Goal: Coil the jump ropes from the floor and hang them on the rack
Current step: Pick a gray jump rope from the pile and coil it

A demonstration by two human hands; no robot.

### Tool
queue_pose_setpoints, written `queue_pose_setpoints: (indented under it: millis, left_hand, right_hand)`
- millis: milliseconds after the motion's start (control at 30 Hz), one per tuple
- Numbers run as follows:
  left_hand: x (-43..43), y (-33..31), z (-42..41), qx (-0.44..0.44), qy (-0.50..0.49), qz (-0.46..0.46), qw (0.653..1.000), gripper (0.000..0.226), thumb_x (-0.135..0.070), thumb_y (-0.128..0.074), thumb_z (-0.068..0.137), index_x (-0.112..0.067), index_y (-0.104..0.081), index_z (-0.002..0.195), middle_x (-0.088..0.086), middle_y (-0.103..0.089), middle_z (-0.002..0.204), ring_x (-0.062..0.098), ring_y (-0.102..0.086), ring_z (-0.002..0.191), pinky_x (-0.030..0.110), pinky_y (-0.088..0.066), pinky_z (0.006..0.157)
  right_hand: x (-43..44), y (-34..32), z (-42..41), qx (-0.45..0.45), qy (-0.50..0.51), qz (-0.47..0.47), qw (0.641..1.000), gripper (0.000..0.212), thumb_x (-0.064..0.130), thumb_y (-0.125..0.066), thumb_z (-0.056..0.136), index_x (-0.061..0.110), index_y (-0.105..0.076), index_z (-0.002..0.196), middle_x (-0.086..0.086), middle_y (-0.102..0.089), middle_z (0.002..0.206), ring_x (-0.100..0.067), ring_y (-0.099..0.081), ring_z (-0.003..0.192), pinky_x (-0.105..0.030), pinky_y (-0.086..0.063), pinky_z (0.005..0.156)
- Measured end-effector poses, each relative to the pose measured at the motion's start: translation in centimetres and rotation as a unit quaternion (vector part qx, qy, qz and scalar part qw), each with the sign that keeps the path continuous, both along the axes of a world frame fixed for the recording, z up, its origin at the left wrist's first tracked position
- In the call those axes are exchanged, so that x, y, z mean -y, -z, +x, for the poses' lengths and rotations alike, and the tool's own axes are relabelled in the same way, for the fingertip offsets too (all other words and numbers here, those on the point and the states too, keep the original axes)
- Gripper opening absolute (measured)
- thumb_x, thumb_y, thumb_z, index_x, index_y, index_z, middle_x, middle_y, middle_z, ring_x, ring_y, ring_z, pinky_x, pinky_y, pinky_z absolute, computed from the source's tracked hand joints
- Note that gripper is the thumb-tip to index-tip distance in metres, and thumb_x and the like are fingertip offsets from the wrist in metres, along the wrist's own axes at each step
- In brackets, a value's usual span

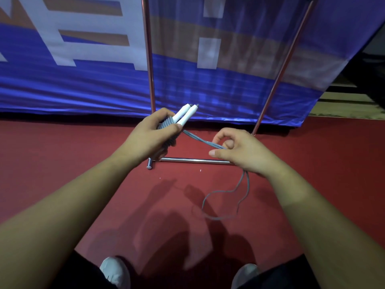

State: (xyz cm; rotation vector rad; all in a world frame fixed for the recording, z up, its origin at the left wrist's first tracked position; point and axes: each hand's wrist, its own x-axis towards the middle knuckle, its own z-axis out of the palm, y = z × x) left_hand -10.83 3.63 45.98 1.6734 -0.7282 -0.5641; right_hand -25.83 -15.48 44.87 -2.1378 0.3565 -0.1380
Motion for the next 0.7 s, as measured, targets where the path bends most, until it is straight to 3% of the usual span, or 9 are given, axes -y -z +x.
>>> queue_pose_setpoints:
  millis: [133, 233, 367, 467, 567, 700]
  left_hand:
    - [-0.2, -0.2, 0.5, 0.021, -0.026, -0.007, 0.999, 0.008, -0.019, -0.061, 0.096, -0.015, -0.054, 0.097, 0.013, -0.057, 0.068, 0.02, -0.037, 0.041, 0.027, -0.033, 0.044]
    - [-0.7, 0.5, 1.7, 0.105, -0.054, 0.029, 0.993, 0.012, -0.034, -0.067, 0.091, -0.028, -0.057, 0.094, 0.007, -0.066, 0.075, 0.026, -0.053, 0.048, 0.032, -0.043, 0.05]
    - [-1.1, 1.4, 2.2, 0.32, -0.052, 0.188, 0.927, 0.03, -0.047, -0.069, 0.085, -0.035, -0.051, 0.104, -0.002, -0.068, 0.084, 0.026, -0.067, 0.072, 0.042, -0.054, 0.07]
    - [-0.3, 1.9, 0.8, 0.415, -0.027, 0.286, 0.863, 0.036, -0.048, -0.065, 0.088, -0.03, -0.047, 0.113, 0.003, -0.067, 0.094, 0.037, -0.064, 0.087, 0.038, -0.045, 0.067]
    - [0.2, 2.6, -0.8, 0.452, 0.037, 0.345, 0.822, 0.035, -0.055, -0.057, 0.086, -0.032, -0.049, 0.111, 0.003, -0.065, 0.092, 0.037, -0.065, 0.09, 0.038, -0.048, 0.067]
    - [0.5, 3.3, -2.2, 0.44, 0.137, 0.368, 0.807, 0.061, -0.085, -0.05, 0.073, -0.046, -0.056, 0.12, -0.003, -0.069, 0.089, 0.026, -0.067, 0.093, 0.031, -0.043, 0.066]
  right_hand:
    - [0.0, -0.2, 0.0, 0.011, 0.03, 0.006, 0.999, 0.017, 0.02, -0.074, 0.087, 0.012, -0.061, 0.081, 0.0, -0.049, 0.053, -0.012, -0.042, 0.044, -0.026, -0.037, 0.049]
    - [-0.1, -0.5, 0.0, 0.009, 0.027, 0.012, 1.0, 0.009, 0.022, -0.07, 0.09, 0.02, -0.065, 0.084, 0.006, -0.055, 0.05, -0.01, -0.051, 0.045, -0.033, -0.047, 0.052]
    - [-1.5, -0.9, 0.0, 0.013, -0.023, 0.082, 0.996, 0.007, 0.021, -0.068, 0.092, 0.015, -0.071, 0.089, -0.007, -0.051, 0.056, -0.015, -0.044, 0.046, -0.028, -0.039, 0.051]
    - [-2.8, -1.1, 0.1, 0.005, -0.042, 0.199, 0.979, 0.012, 0.009, -0.067, 0.091, -0.003, -0.067, 0.092, -0.007, -0.041, 0.059, -0.011, -0.029, 0.041, -0.02, -0.026, 0.043]
    - [-2.9, -1.5, 0.2, 0.01, -0.043, 0.207, 0.977, 0.015, 0.004, -0.068, 0.089, -0.01, -0.066, 0.091, -0.007, -0.04, 0.057, -0.011, -0.027, 0.041, -0.021, -0.024, 0.044]
    - [-2.4, -1.7, 0.0, 0.033, -0.01, 0.103, 0.994, 0.009, 0.009, -0.07, 0.088, 0.003, -0.073, 0.082, -0.001, -0.048, 0.049, -0.007, -0.034, 0.043, -0.021, -0.029, 0.045]
